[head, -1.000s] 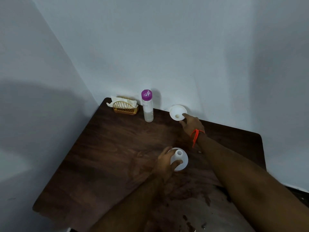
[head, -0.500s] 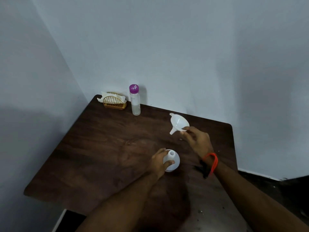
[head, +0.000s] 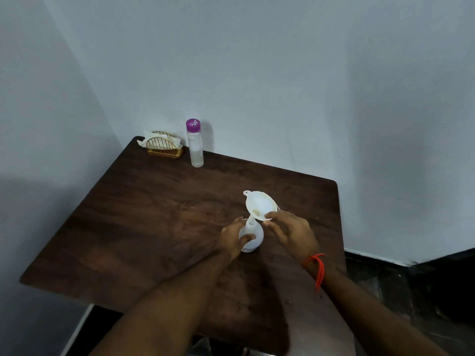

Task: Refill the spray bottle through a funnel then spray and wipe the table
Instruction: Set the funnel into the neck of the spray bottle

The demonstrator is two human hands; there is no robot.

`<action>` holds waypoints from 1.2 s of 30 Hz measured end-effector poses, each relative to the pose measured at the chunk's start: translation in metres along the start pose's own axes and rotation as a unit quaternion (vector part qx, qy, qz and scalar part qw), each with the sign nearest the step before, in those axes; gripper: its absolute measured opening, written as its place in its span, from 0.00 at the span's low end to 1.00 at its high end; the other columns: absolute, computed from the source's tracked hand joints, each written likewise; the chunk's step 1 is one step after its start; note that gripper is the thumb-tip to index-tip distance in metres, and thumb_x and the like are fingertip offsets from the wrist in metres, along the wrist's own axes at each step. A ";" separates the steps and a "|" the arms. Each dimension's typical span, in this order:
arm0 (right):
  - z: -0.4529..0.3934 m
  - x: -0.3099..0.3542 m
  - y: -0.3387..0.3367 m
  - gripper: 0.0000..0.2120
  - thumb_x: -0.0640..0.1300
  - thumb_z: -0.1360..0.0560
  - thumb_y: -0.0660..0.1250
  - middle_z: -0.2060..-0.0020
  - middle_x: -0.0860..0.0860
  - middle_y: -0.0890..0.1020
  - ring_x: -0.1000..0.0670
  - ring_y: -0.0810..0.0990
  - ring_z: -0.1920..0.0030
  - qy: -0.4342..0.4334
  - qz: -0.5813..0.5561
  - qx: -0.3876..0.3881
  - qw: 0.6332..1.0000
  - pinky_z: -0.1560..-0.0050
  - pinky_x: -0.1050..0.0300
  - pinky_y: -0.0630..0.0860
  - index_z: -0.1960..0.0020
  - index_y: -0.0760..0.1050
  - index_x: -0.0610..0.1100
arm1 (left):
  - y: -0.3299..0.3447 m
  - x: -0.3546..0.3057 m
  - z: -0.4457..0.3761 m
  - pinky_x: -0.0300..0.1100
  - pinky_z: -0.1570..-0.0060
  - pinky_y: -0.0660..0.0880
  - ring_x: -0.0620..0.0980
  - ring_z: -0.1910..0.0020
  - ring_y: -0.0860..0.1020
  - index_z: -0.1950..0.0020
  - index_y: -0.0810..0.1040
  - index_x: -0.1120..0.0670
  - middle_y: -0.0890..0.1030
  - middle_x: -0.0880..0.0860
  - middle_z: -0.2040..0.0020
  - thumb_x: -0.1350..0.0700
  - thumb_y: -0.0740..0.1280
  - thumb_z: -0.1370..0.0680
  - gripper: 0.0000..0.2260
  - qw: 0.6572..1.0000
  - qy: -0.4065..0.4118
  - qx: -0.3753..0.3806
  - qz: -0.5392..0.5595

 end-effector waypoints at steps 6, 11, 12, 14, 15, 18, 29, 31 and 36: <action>0.000 0.007 0.000 0.11 0.49 0.24 0.69 0.45 0.49 0.84 0.49 0.82 0.46 -0.013 0.055 0.006 0.998 0.48 0.49 0.80 0.43 0.81 0.47 | 0.000 0.003 -0.001 0.40 0.29 0.61 0.52 0.28 0.69 0.26 0.68 0.53 0.70 0.51 0.26 0.43 0.70 0.24 0.30 1.000 -0.006 0.000 -0.012; 0.002 0.010 0.001 0.18 0.57 0.22 0.60 0.46 0.50 0.83 0.50 0.81 0.47 -0.031 0.094 0.019 0.995 0.49 0.54 0.77 0.43 0.80 0.47 | 0.000 0.000 0.001 0.41 0.29 0.62 0.52 0.28 0.69 0.26 0.67 0.54 0.69 0.52 0.26 0.44 0.69 0.23 0.29 1.000 -0.007 -0.005 -0.018; 0.003 0.010 0.001 0.19 0.57 0.22 0.59 0.47 0.50 0.83 0.51 0.81 0.48 -0.035 0.098 0.016 0.995 0.49 0.54 0.77 0.43 0.80 0.47 | -0.001 0.000 0.002 0.42 0.29 0.63 0.53 0.29 0.69 0.26 0.68 0.54 0.70 0.52 0.26 0.44 0.69 0.24 0.29 1.000 -0.007 -0.008 -0.015; 0.005 0.010 0.002 0.18 0.56 0.22 0.59 0.48 0.50 0.83 0.51 0.81 0.48 -0.046 0.107 0.014 0.993 0.50 0.55 0.77 0.44 0.80 0.47 | -0.002 0.001 0.002 0.43 0.29 0.64 0.53 0.29 0.71 0.27 0.69 0.54 0.71 0.52 0.27 0.45 0.70 0.24 0.29 1.000 -0.004 -0.015 -0.008; 0.007 0.009 0.004 0.18 0.56 0.22 0.60 0.48 0.50 0.83 0.51 0.81 0.48 -0.050 0.111 0.017 0.992 0.49 0.55 0.77 0.44 0.80 0.47 | -0.002 0.001 0.003 0.44 0.29 0.65 0.54 0.30 0.71 0.27 0.69 0.54 0.72 0.53 0.27 0.45 0.70 0.24 0.28 1.000 -0.002 -0.017 -0.007; 0.010 0.005 0.013 0.18 0.57 0.22 0.60 0.46 0.50 0.82 0.50 0.80 0.46 -0.058 0.130 0.036 0.989 0.47 0.50 0.79 0.43 0.80 0.48 | -0.003 0.000 0.003 0.43 0.31 0.66 0.54 0.32 0.73 0.27 0.69 0.55 0.74 0.53 0.29 0.46 0.70 0.24 0.28 1.000 0.001 -0.020 -0.002; 0.006 -0.004 0.025 0.26 0.66 0.25 0.58 0.29 0.47 0.67 0.46 0.67 0.29 -0.011 0.092 0.102 0.990 0.32 0.40 0.70 0.32 0.69 0.54 | 0.000 -0.003 0.007 0.36 0.33 0.63 0.53 0.30 0.71 0.26 0.67 0.56 0.73 0.54 0.29 0.49 0.70 0.23 0.28 1.000 0.010 -0.018 0.003; 0.006 -0.003 0.020 0.31 0.68 0.27 0.58 0.26 0.48 0.64 0.47 0.62 0.26 -0.002 0.071 0.095 0.993 0.31 0.41 0.65 0.29 0.66 0.54 | 0.000 -0.002 0.011 0.38 0.30 0.62 0.51 0.28 0.68 0.25 0.64 0.53 0.70 0.52 0.27 0.45 0.72 0.26 0.33 0.999 0.021 -0.024 0.033; -0.002 0.006 0.003 0.30 0.66 0.25 0.60 0.25 0.54 0.62 0.55 0.58 0.26 -0.003 0.035 0.039 0.999 0.30 0.52 0.58 0.28 0.65 0.53 | -0.004 0.019 0.015 0.50 0.26 0.62 0.50 0.24 0.62 0.22 0.59 0.50 0.62 0.49 0.22 0.31 0.69 0.34 0.46 0.997 0.017 -0.051 0.062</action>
Point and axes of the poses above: each hand's wrist, its own z-axis away from the middle knuckle, its own y-axis out of the palm, x = y × z, the point moved 7 cm from there along -z, towards the middle knuckle
